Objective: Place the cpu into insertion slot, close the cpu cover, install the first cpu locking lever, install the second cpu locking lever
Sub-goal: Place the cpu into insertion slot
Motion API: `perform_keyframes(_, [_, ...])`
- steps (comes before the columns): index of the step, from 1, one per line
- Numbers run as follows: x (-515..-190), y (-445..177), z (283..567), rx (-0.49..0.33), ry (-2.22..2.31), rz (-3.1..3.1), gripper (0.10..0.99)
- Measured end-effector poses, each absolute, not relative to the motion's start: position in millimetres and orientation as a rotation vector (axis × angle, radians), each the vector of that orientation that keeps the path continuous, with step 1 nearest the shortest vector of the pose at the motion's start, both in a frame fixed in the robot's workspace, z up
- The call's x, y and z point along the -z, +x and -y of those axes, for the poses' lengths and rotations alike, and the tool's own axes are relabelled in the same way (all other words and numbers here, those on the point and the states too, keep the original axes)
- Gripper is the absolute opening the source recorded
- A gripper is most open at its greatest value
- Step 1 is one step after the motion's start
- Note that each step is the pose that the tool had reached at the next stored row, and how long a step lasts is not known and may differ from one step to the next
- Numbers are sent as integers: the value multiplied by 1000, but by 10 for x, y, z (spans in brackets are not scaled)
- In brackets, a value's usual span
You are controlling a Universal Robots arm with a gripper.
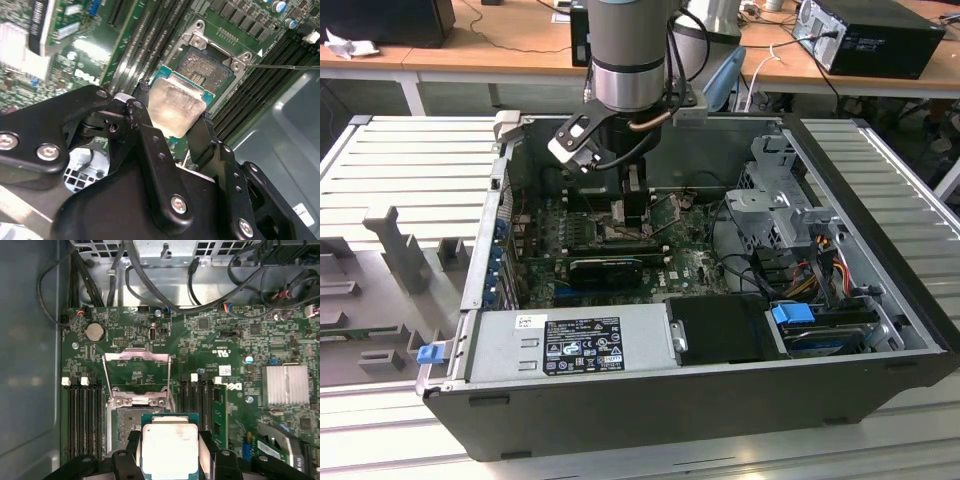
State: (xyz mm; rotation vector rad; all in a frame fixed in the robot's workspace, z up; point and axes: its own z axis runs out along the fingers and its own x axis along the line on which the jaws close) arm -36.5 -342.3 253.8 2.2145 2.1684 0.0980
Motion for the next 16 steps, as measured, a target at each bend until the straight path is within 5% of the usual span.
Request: perform_keyframes(16, [-2131,-438,3229,-99,2187,-2197,541])
